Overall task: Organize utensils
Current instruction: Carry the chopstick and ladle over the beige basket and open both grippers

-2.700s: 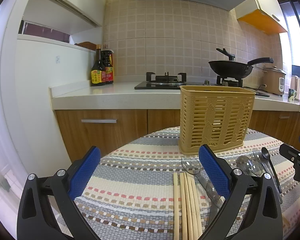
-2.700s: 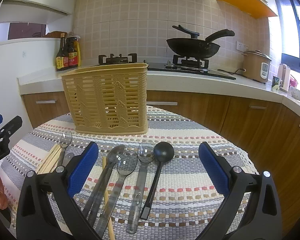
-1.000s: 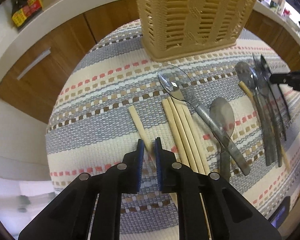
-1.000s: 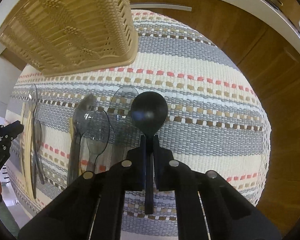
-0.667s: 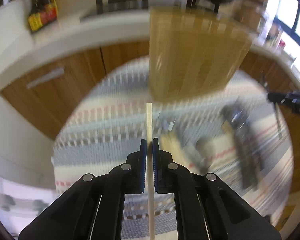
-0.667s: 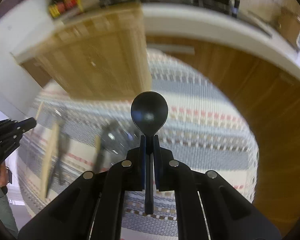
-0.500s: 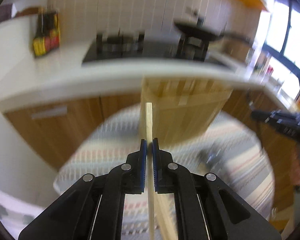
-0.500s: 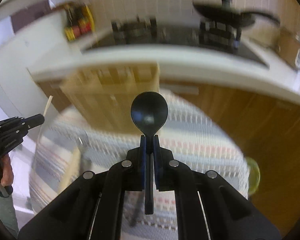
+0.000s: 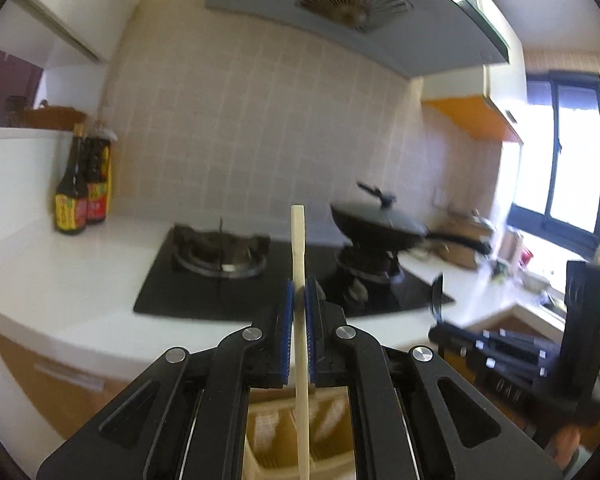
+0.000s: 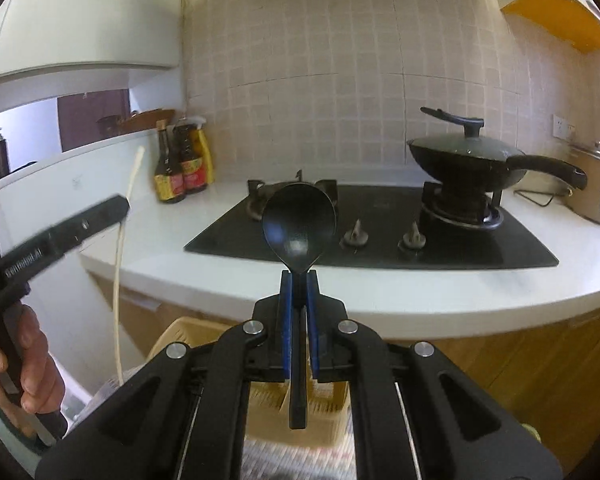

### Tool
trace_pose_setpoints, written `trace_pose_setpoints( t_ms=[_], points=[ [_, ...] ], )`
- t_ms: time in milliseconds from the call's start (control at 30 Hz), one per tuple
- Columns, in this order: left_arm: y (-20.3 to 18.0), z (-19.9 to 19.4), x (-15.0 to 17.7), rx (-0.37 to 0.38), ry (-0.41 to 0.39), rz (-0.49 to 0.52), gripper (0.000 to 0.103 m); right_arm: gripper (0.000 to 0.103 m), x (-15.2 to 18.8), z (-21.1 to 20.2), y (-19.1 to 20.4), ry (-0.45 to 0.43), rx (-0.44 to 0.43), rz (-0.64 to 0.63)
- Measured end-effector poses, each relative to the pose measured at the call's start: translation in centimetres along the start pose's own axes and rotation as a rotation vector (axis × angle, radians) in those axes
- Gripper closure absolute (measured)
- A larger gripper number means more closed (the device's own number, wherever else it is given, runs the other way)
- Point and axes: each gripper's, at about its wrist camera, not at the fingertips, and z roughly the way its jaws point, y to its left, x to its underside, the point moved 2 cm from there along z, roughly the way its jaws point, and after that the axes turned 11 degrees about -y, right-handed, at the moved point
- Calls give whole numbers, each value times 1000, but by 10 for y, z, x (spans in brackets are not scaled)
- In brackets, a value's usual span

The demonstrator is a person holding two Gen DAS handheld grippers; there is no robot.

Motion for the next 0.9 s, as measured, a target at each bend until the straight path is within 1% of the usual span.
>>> trace_pose_setpoints(
  t_ms=[100,233,433,567,633,667,700,767,833,900],
  points=[
    [1,12,3,-30,-46,5,99,98,8,17,-7,-17,13,5],
    [9,26,19,-68,-73,13,99,98,25,32,-11,-21,18,13],
    [19,32,39,-66,-66,8,99,98,42,40,-11,-30,20,5],
    [20,29,49,-50,-38,18,97,97,49,38,-11,-16,9,17],
    [22,24,52,-35,-19,10,86,94,53,32,-12,1,-15,33],
    [23,19,53,-28,-12,1,80,88,54,30,-13,4,-19,40],
    [24,14,54,-27,-9,-1,79,80,54,25,-14,5,-15,48],
    [25,4,54,-21,5,-4,72,70,55,12,-16,2,-12,68],
    [26,-8,53,-20,14,-9,68,70,55,-1,-15,13,-10,82],
    [26,-19,52,-20,24,-10,68,70,54,-13,-13,20,-6,89]
  ],
)
